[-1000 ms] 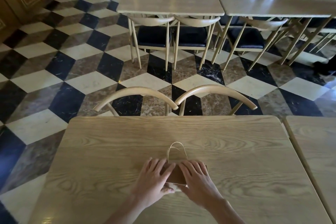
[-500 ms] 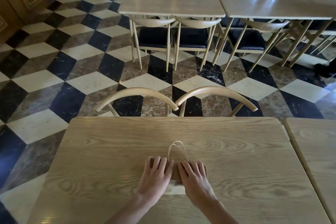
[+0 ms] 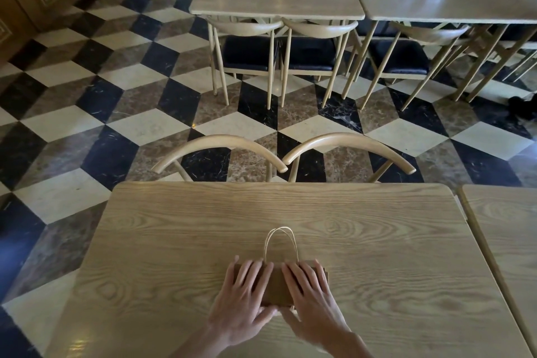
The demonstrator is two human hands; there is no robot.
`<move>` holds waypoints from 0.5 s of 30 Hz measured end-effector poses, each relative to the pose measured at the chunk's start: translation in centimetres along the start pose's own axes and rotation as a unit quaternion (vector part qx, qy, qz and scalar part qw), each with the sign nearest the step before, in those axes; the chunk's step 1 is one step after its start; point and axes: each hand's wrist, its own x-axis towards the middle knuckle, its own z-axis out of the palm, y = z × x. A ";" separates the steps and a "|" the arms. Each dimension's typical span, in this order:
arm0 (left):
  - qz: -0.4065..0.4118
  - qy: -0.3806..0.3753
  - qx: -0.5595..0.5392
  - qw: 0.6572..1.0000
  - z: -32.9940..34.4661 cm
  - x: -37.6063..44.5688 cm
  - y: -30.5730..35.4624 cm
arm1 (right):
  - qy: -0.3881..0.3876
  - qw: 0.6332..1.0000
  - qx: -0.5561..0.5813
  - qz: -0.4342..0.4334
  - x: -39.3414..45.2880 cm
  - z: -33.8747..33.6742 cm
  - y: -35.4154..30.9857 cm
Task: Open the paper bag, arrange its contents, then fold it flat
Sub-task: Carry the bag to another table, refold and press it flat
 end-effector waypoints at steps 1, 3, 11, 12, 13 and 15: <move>-0.002 -0.003 -0.010 1.000 0.0 0.0 0.0 | 0.005 1.000 0.026 0.008 0.0 -0.3 0.0; -0.024 0.016 -0.031 0.999 -0.1 0.3 0.1 | 0.027 0.996 0.074 0.035 0.2 -0.8 -0.1; -0.235 0.071 -0.063 0.967 -0.5 3.3 3.3 | 0.070 0.965 0.072 0.242 4.0 -1.3 -3.1; -0.250 0.065 -0.060 0.964 -0.1 3.4 3.4 | 0.073 0.963 0.064 0.252 4.4 -1.1 -3.2; -0.260 0.057 -0.057 0.962 0.2 3.4 3.4 | 0.075 0.962 0.055 0.258 4.8 -0.9 -3.3; -0.271 0.049 -0.055 0.960 0.7 3.3 3.3 | 0.077 0.962 0.039 0.261 5.1 -0.2 -3.5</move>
